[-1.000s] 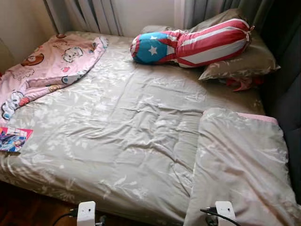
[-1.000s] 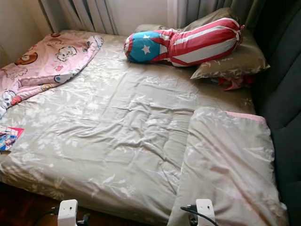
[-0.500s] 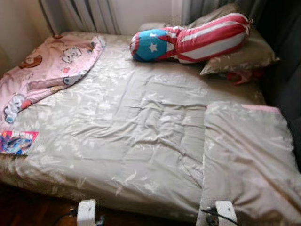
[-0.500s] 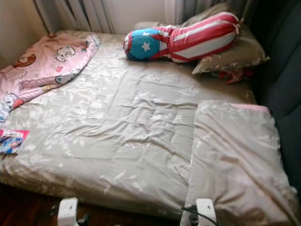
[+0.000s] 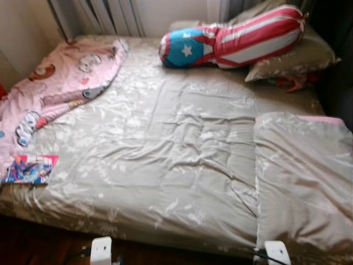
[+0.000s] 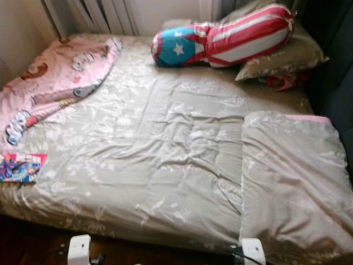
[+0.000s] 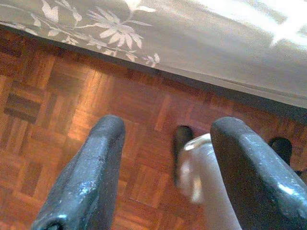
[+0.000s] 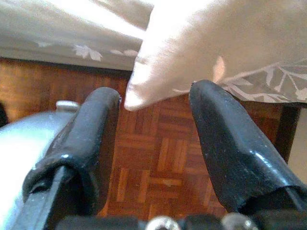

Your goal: Clean up the room

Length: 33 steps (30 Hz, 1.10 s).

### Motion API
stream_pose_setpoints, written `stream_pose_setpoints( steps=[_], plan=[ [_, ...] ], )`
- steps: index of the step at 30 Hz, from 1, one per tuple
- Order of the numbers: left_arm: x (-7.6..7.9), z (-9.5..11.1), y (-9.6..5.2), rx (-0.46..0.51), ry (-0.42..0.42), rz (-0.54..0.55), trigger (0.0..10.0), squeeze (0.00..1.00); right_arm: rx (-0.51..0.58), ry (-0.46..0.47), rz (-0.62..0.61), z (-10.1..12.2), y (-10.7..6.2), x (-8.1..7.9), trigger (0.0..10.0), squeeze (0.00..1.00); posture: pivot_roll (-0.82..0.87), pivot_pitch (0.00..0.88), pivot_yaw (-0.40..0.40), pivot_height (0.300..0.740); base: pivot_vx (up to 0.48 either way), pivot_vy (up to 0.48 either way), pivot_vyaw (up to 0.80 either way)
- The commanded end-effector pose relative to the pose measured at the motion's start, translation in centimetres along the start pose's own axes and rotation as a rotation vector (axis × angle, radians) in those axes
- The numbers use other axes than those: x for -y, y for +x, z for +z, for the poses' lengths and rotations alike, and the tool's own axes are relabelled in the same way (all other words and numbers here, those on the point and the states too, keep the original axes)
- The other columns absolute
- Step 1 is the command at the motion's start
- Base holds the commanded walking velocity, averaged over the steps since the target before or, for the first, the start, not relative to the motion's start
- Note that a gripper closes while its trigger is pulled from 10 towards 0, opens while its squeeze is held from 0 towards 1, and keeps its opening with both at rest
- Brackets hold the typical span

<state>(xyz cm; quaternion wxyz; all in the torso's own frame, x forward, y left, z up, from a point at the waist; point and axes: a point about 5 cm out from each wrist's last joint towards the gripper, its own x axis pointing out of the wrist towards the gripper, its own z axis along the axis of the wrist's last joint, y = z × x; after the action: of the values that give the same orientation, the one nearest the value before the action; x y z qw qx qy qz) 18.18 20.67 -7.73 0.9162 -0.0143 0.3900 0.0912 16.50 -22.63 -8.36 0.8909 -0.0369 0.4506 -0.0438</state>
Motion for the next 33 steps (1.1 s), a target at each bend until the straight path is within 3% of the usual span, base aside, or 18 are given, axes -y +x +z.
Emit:
stream_pose_setpoints(
  steps=[1,4,9,20,33],
  plan=[
    [-0.8,-1.2,-0.4,-0.046,0.000,0.020,10.0,0.00,-0.018,0.011,0.032,-0.5,0.0,-1.4,10.0,0.00,-0.06,0.144,0.012,0.740,0.000,0.341,0.00],
    [-0.9,-1.2,-0.4,-0.048,-0.001,0.022,10.0,0.00,-0.015,0.009,0.030,-0.2,0.1,-1.0,10.0,0.00,-0.06,0.143,0.013,0.740,0.000,0.341,0.00],
    [-0.9,-1.3,-0.4,-0.054,-0.002,0.021,10.0,0.00,-0.004,0.005,0.001,1.0,0.1,1.8,10.0,0.00,-0.06,0.144,0.011,0.740,0.000,0.340,0.00],
    [-0.9,-1.5,-0.4,-0.060,-0.007,0.023,10.0,0.00,0.002,-0.001,-0.006,1.6,0.1,2.7,10.0,0.00,-0.06,0.143,0.006,0.740,0.000,0.340,0.00],
    [-1.0,-1.6,-0.5,-0.062,-0.010,0.026,10.0,0.00,-0.001,-0.007,-0.001,1.4,0.1,2.0,10.0,0.00,-0.07,0.151,0.007,0.740,0.000,0.340,0.00]
  ],
)
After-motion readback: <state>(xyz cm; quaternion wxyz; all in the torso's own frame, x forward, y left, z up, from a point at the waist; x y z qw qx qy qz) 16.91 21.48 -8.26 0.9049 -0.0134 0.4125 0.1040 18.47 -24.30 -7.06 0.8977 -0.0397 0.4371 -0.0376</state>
